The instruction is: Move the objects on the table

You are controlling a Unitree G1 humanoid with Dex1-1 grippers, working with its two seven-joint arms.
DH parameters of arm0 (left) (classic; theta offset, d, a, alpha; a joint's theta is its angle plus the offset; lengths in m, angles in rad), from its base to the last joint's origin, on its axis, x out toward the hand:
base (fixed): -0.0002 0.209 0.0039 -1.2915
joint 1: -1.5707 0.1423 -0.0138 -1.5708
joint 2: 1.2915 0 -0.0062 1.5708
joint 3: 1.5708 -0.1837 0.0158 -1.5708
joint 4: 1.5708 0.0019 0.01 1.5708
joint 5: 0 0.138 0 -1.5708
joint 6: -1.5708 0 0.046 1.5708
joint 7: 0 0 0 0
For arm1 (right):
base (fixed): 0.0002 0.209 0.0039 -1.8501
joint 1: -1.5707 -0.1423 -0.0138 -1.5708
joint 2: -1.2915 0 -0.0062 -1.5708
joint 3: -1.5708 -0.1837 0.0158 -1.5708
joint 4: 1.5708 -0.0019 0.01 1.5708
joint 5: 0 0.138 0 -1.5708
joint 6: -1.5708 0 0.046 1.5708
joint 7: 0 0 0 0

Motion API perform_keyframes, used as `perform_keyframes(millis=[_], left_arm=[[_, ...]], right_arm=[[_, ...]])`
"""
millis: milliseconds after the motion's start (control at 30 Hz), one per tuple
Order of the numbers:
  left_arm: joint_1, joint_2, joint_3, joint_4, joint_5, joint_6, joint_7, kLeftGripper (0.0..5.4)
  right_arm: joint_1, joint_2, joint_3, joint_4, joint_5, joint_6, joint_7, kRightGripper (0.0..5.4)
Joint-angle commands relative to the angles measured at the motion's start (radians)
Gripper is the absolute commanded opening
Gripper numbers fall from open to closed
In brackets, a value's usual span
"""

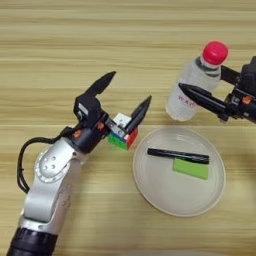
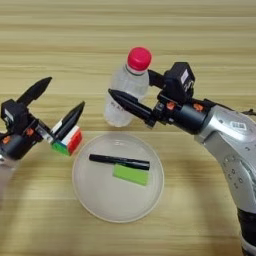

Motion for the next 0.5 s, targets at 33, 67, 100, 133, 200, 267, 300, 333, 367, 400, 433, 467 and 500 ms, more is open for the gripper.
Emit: perform_keyframes(millis=[33, 67, 100, 133, 200, 267, 300, 333, 367, 400, 433, 467, 500], left_arm=[[0.036, 0.084, -0.006, -0.131, -0.122, 0.132, -0.079, 5.40], [0.042, 0.096, -0.007, -0.150, -0.136, 0.151, -0.089, 5.40], [0.048, 0.106, -0.007, -0.164, -0.149, 0.167, -0.099, 5.40], [0.056, 0.116, -0.009, -0.178, -0.169, 0.185, -0.114, 5.40], [0.068, 0.130, -0.012, -0.198, -0.194, 0.205, -0.139, 5.40], [0.069, 0.140, -0.017, -0.210, -0.203, 0.220, -0.155, 5.40], [0.069, 0.143, -0.021, -0.213, -0.201, 0.225, -0.161, 5.40], [0.067, 0.147, -0.029, -0.216, -0.190, 0.229, -0.169, 5.40], [0.065, 0.151, -0.035, -0.218, -0.182, 0.232, -0.177, 5.40], [0.064, 0.154, -0.041, -0.220, -0.177, 0.235, -0.184, 5.40], [0.061, 0.157, -0.049, -0.222, -0.175, 0.239, -0.192, 5.40], [0.057, 0.161, -0.057, -0.224, -0.172, 0.243, -0.199, 5.40], [0.054, 0.164, -0.065, -0.225, -0.168, 0.245, -0.206, 5.40]], right_arm=[[0.019, -0.026, 0.008, -0.048, 0.027, -0.031, 0.047, 3.23], [0.027, -0.031, 0.010, -0.055, 0.029, -0.034, 0.060, 3.23], [0.035, -0.035, 0.011, -0.061, 0.030, -0.037, 0.071, 3.23], [0.043, -0.041, 0.011, -0.067, 0.033, -0.040, 0.084, 3.23], [0.057, -0.050, 0.011, -0.074, 0.038, -0.047, 0.107, 3.23], [0.068, -0.057, 0.013, -0.077, 0.042, -0.051, 0.123, 3.23], [0.073, -0.059, 0.015, -0.078, 0.043, -0.051, 0.129, 3.23], [0.079, -0.060, 0.017, -0.083, 0.048, -0.051, 0.137, 3.21], [0.085, -0.060, 0.018, -0.088, 0.055, -0.050, 0.145, 3.21], [0.090, -0.060, 0.018, -0.095, 0.062, -0.049, 0.151, 3.21], [0.093, -0.060, 0.019, -0.101, 0.068, -0.047, 0.156, 3.20], [0.096, -0.060, 0.019, -0.107, 0.075, -0.045, 0.160, 3.20], [0.098, -0.061, 0.019, -0.112, 0.082, -0.043, 0.163, 3.20]])
